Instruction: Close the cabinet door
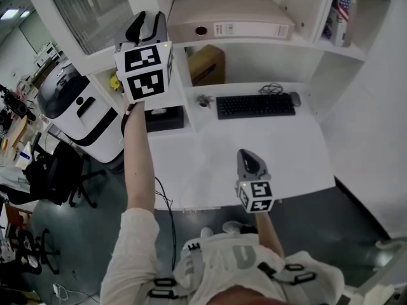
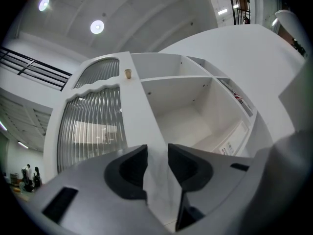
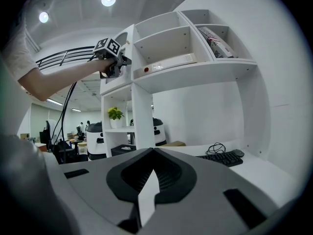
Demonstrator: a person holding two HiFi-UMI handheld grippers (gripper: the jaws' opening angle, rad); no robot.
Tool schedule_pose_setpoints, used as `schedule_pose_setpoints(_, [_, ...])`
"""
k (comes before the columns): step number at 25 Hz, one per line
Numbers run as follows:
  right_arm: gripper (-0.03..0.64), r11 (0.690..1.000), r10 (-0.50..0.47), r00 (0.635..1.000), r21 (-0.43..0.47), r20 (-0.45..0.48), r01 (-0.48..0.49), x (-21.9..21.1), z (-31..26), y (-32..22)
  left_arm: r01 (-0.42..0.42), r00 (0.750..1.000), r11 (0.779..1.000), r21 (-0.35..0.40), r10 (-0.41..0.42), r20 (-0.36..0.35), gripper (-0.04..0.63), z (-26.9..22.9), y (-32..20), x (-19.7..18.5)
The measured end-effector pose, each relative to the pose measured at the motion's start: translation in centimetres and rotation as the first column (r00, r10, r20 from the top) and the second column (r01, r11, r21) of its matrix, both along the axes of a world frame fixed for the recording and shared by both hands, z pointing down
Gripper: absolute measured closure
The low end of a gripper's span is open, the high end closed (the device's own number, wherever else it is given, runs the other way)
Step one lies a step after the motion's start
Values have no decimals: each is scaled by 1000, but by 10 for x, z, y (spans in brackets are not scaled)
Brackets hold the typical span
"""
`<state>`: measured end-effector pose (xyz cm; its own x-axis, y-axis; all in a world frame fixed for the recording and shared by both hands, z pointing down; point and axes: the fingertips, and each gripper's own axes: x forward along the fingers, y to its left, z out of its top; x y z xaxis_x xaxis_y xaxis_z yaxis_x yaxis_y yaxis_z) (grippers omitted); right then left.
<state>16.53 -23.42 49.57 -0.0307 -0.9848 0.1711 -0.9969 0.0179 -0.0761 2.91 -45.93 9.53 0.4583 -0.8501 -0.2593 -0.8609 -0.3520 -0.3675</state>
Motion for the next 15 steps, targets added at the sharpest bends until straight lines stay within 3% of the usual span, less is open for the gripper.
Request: schedule_pose_setpoints(15, [614,1000,-8,1000,10,16,7,0,-6,0,5,1000,1000,-20,-5,-8,465,0,1,0])
